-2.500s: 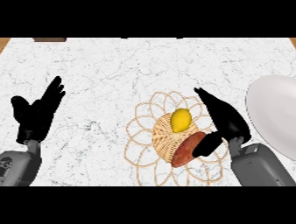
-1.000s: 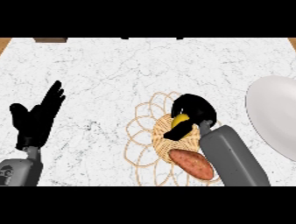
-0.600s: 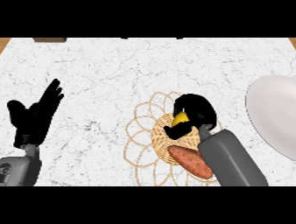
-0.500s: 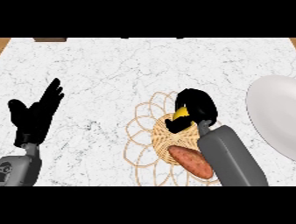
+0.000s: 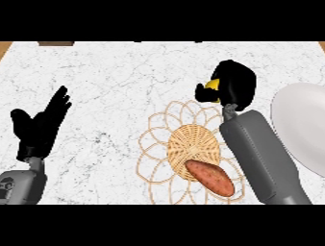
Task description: Pick the lemon from the placemat and place it in the plate
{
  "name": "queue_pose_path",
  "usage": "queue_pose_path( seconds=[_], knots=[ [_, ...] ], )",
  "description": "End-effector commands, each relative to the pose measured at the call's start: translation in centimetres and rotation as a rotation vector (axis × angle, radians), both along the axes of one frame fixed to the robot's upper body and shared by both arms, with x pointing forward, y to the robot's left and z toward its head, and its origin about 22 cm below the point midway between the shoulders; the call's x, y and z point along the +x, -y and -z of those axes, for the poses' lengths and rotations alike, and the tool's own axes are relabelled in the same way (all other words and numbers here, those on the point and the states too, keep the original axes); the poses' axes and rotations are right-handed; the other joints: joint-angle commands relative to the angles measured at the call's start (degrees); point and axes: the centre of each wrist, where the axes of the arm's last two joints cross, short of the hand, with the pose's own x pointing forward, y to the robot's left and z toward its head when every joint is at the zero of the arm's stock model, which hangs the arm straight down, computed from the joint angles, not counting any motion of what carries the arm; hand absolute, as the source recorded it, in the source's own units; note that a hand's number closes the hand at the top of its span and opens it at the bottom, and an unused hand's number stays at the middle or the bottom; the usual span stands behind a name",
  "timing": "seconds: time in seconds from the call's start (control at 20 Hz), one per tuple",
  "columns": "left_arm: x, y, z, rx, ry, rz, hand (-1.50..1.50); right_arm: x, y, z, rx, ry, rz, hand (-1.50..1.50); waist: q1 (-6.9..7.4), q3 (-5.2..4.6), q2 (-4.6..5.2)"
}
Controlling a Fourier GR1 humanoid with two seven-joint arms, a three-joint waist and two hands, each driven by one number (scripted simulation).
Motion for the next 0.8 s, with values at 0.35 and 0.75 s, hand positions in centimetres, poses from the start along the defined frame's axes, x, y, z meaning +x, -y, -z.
queue_pose_path(
  seconds=[0.35,0.75],
  knots=[
    [-0.2,-0.3,0.4,-0.007,-0.007,-0.026,0.00,-0.2,5.2,-4.9,-0.024,0.335,0.380,1.50,-1.26,0.04,-0.15],
    [0.2,-0.7,0.1,0.022,-0.001,-0.029,0.00,-2.8,11.8,-3.7,0.043,0.361,0.510,1.50,-0.92,0.04,0.00]
  ],
)
